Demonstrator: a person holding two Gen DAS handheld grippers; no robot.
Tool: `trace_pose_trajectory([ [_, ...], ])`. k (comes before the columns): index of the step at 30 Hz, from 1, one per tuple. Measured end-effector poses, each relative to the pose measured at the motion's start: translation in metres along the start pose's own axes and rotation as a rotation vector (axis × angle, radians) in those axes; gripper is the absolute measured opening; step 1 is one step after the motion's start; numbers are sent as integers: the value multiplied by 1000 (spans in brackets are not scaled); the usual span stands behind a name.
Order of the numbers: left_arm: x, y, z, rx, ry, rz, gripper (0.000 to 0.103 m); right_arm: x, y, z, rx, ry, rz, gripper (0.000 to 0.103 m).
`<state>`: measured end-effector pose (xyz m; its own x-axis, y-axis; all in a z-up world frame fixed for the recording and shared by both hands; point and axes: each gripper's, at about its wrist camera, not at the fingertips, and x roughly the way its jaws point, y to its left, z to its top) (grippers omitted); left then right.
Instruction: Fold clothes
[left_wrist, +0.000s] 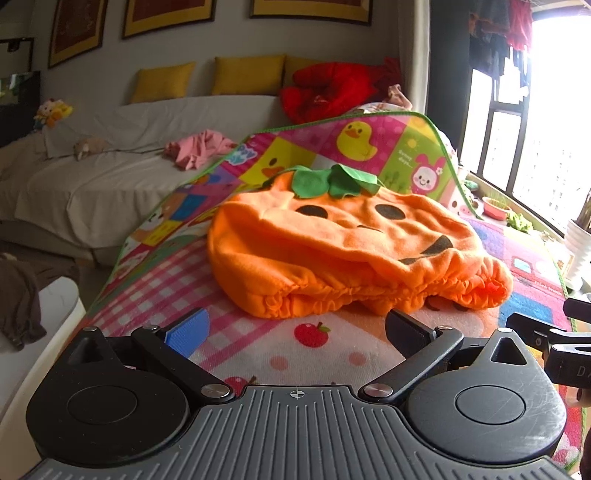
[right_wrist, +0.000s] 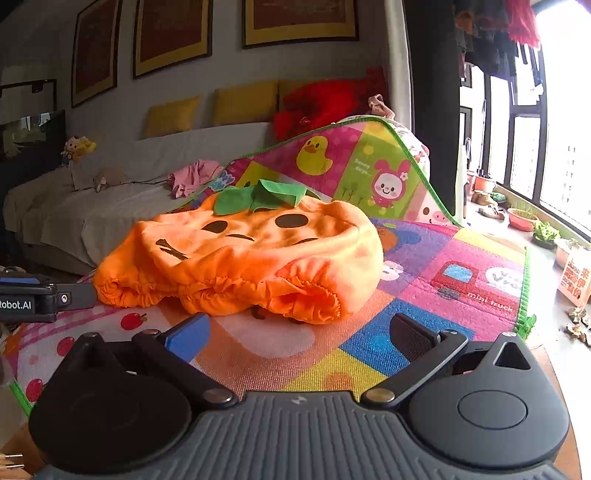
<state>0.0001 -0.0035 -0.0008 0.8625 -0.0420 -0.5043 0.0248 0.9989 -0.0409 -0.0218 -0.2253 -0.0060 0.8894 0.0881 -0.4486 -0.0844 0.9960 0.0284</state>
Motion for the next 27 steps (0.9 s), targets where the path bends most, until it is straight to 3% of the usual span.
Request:
trace_pose_trajectory([
  [27,-7,-5,-3,5,43,-10,103,-2,4,-2,12,35,57,103],
])
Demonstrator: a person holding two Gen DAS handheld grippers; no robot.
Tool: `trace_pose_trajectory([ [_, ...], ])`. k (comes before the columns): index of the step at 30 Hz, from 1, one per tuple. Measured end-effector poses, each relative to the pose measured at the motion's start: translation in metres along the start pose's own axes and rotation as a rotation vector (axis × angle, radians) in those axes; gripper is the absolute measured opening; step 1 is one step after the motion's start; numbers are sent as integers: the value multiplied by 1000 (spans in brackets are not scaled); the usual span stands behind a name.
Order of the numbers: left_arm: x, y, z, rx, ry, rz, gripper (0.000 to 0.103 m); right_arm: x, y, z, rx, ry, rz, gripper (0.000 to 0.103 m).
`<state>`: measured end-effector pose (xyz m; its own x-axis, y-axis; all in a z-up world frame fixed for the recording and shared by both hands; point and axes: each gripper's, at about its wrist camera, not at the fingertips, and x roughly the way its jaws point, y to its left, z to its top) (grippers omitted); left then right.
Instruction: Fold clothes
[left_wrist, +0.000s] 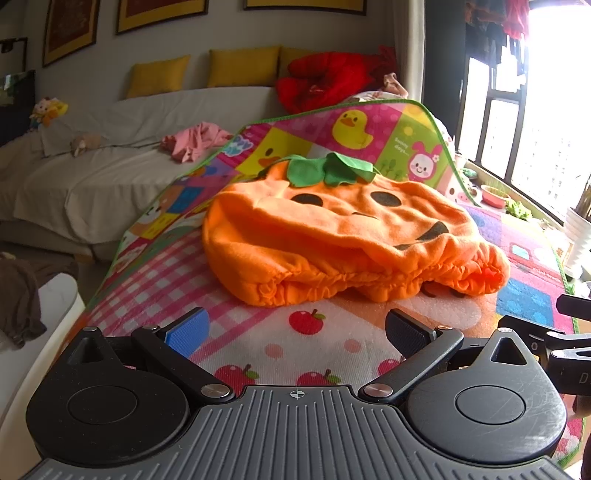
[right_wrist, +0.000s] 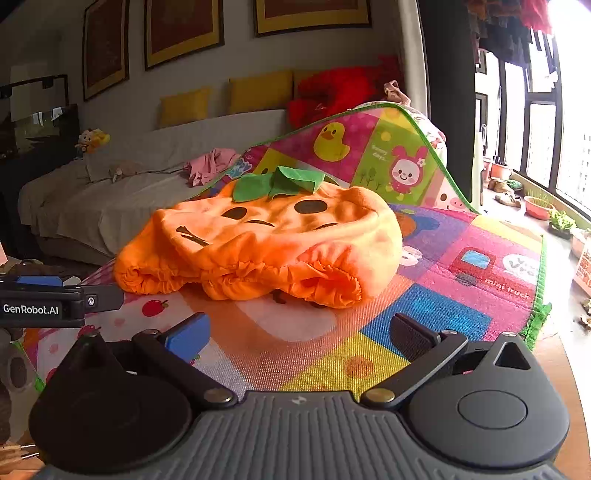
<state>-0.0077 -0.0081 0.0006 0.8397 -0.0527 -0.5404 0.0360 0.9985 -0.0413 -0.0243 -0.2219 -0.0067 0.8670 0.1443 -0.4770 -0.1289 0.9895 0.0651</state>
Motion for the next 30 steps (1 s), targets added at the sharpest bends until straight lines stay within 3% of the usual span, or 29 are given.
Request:
trace_pose_trajectory([
  [15,-1,-1,0,-2,0,-2,103,-6,9,-3,-72,-57,-109,103],
  [30,4,-5,-3,24,22,11,103,-2,10,-6,-95,-41,-124,103],
])
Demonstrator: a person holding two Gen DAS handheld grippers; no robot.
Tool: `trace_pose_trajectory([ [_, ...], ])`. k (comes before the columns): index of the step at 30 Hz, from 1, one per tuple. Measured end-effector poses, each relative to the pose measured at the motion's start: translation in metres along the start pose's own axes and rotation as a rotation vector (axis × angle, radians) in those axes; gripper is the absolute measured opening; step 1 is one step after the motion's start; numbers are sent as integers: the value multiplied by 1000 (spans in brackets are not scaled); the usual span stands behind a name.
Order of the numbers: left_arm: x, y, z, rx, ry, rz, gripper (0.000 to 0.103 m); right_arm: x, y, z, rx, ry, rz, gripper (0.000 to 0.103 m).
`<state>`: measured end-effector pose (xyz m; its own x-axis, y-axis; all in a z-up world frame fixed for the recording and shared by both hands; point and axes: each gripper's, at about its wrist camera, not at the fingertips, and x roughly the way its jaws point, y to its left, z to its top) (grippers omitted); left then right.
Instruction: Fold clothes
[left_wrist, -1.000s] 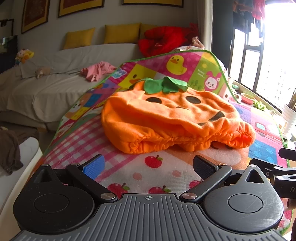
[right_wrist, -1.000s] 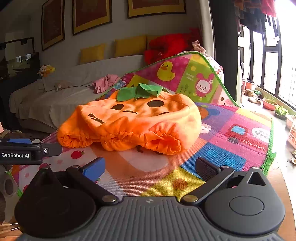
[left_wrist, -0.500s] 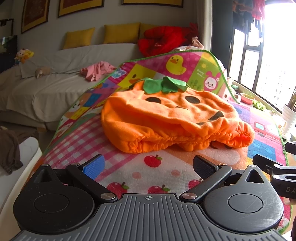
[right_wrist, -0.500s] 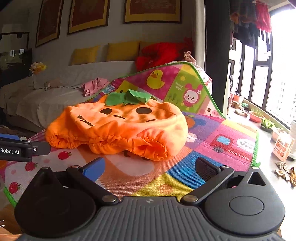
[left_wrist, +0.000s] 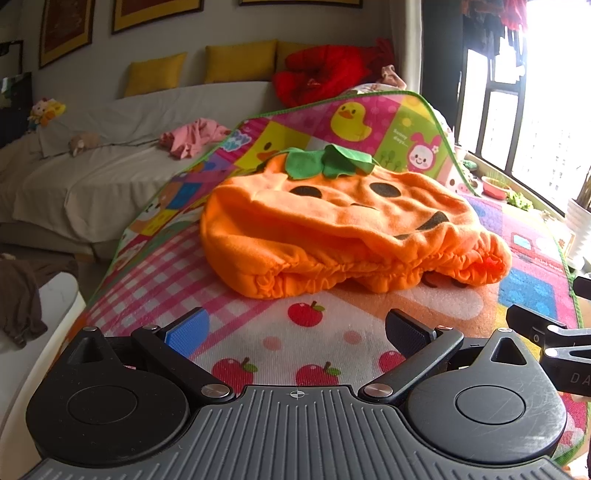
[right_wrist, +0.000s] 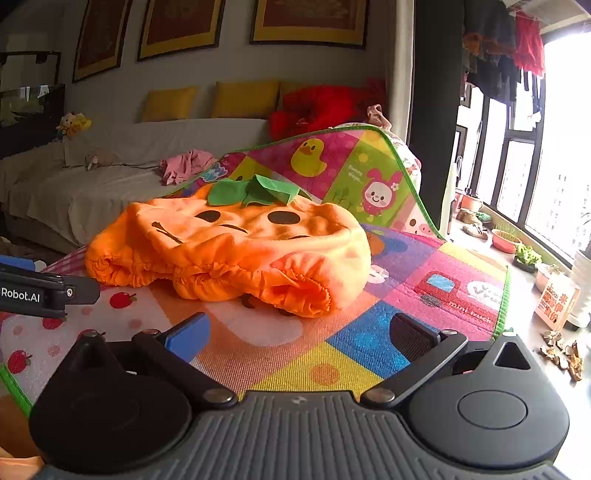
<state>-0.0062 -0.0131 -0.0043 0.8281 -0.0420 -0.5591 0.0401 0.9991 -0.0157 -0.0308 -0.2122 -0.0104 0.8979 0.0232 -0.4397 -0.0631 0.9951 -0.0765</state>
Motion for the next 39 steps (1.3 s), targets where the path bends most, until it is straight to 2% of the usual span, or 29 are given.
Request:
trace_pose_trajectory([
  [8,3,-1,-2,11,4,2,103,9,-4,-2,17,41,1,103],
  [31,15,7,-4,-4,38,14,103,18,0,-2,-17,73,4,103],
  [39,34,17,4,58,38,82,103,36,-13,11,-91,52,-63,103],
])
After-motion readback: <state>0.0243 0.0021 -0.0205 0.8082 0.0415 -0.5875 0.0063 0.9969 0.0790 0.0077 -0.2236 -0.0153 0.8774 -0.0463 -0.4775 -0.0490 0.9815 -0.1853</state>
